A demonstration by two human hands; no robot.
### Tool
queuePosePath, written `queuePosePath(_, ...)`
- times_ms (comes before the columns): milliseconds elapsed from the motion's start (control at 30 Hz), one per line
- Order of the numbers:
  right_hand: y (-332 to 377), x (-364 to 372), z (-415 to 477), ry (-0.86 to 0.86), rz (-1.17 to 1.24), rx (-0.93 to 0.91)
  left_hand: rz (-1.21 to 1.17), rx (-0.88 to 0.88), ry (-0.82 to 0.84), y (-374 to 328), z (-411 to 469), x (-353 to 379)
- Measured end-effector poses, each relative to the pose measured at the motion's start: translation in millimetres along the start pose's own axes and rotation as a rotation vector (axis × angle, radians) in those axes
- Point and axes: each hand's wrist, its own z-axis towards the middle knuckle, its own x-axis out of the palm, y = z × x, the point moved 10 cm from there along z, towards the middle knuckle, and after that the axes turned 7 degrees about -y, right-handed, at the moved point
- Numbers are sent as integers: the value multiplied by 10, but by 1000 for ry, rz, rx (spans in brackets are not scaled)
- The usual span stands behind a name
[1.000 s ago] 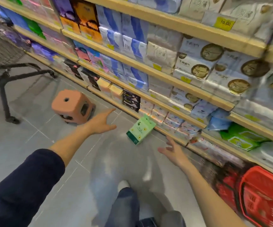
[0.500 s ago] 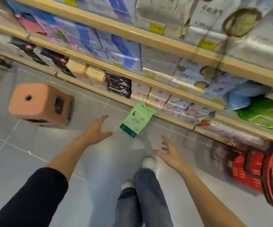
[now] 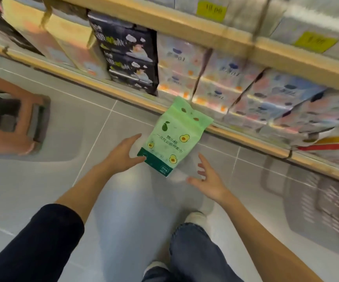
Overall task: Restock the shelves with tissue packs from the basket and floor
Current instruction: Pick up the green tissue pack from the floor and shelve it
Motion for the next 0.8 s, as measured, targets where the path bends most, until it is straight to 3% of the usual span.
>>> queuePosePath(167,-273,261,505,-95,-29,-289,-65,69,-52,238,556,422)
queuePosePath(333,-457,460,830,-183,-31,-436,-29,210,-96,308,845,649)
queuePosePath(433,-487,557,991,-254,34,-480,-48,298,-52,324,941,804)
queuePosePath(633,-585,601,1129,-405,198,-472,-174,305,-51,346,1006,892)
queuePosePath(800,-491,554,1090,-350,221,-441,-207,283,-46,318,803,865)
